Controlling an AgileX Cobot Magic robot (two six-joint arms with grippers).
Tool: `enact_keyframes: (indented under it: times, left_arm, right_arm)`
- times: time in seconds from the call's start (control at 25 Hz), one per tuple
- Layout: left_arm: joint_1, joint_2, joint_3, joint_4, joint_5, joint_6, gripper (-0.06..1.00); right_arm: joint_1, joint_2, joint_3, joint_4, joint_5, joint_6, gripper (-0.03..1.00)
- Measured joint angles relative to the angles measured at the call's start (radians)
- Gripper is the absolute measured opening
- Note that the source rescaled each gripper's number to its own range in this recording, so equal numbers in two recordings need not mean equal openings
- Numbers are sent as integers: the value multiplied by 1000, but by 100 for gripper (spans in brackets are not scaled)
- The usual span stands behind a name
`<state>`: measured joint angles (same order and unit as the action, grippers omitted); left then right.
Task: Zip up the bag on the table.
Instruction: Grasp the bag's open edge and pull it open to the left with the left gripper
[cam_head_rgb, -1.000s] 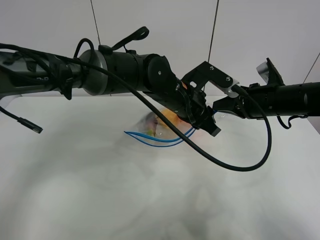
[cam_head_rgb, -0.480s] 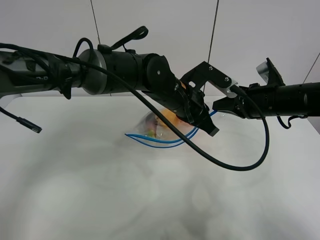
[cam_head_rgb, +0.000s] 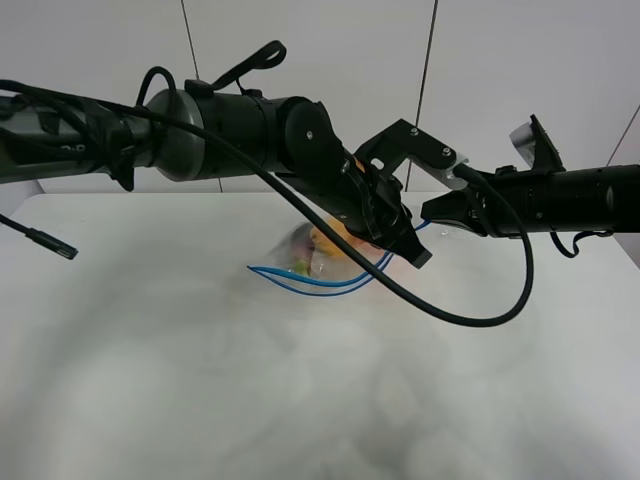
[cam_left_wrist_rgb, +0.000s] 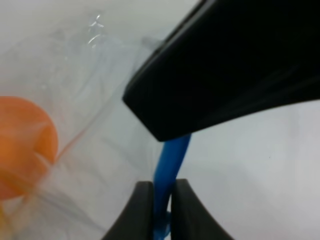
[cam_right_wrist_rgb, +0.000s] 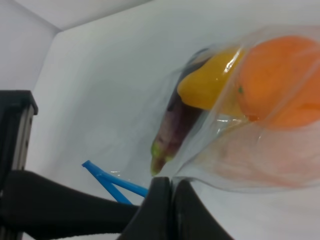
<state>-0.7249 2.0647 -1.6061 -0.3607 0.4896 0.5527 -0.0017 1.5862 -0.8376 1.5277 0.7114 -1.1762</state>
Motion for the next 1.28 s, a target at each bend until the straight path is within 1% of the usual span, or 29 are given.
enact_keyframes:
  times: [0.12,0.36,0.48,0.6,0.76,1.04,1.28]
  left_arm:
    - [20,0,-1,-6,20,-7,0]
    - [25,0,-1,1,27,-7,0]
    - [25,0,-1,39,33,-22,0]
    - [30,-2,-1,93,42,-56,0]
    - [60,13,2,171,73,-93,0]
    - [80,14,4,192,77,-96,0]
    - [80,14,4,235,82,-105,0]
  right_arm:
    - [3,0,0,0,0,-4,0]
    - [3,0,0,4,-2,-24,0]
    - [3,0,0,5,-3,-40,0]
    - [3,0,-4,5,-5,-44,0]
    - [10,-11,-14,34,31,-43,0]
    - [10,-12,-15,41,28,-44,0]
    - [10,-12,-15,42,27,-45,0]
